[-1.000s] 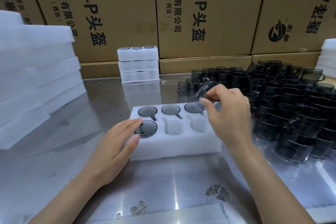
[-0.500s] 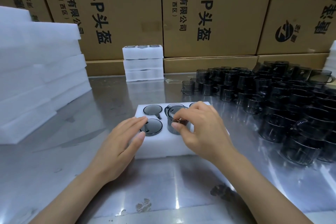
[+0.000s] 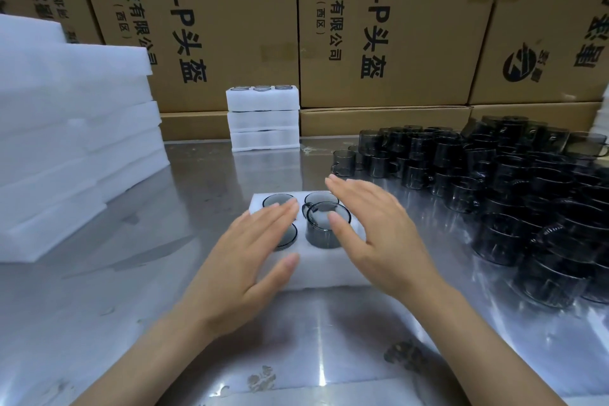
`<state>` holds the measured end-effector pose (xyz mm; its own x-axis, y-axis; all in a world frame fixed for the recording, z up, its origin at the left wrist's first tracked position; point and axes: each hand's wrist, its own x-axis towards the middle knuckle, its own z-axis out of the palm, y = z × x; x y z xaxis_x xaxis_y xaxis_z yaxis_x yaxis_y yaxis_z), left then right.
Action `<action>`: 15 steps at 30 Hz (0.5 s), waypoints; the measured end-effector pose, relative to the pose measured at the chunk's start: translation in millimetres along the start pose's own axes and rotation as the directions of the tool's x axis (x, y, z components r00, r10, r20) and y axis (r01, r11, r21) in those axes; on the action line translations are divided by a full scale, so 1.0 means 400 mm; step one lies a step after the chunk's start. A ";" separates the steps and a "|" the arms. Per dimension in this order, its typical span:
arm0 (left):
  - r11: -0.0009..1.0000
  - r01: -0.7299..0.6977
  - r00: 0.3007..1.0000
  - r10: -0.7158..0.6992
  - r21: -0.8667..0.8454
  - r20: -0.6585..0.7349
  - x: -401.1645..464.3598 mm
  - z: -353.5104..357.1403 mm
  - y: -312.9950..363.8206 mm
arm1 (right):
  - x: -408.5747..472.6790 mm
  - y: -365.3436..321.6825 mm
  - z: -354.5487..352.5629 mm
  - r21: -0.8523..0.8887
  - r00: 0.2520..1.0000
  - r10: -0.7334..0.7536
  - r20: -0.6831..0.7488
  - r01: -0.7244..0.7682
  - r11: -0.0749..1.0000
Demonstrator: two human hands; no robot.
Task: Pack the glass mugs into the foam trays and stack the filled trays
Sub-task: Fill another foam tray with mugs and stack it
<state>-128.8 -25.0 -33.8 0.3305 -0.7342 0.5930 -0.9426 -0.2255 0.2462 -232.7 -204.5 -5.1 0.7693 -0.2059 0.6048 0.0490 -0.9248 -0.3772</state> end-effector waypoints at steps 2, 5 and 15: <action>0.997 -0.047 0.999 0.045 0.054 0.028 0.012 0.015 0.016 | -0.002 0.001 0.007 -0.026 0.991 0.024 0.131 -0.021 0.999; 0.997 -0.022 0.999 0.019 0.077 0.041 0.023 0.024 0.018 | -0.005 0.008 0.023 -0.120 0.946 0.091 0.311 -0.056 0.991; 0.956 -0.060 0.991 0.091 0.286 -0.097 0.073 0.034 0.039 | -0.010 0.019 0.031 -0.196 0.919 0.097 0.383 -0.022 0.980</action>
<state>-134.5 -58.7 -22.9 0.2464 -0.6863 0.6843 -0.9348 -0.3548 -0.0192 -227.6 -206.6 -19.1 0.9556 -0.1562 0.2501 -0.0935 -0.9650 -0.2451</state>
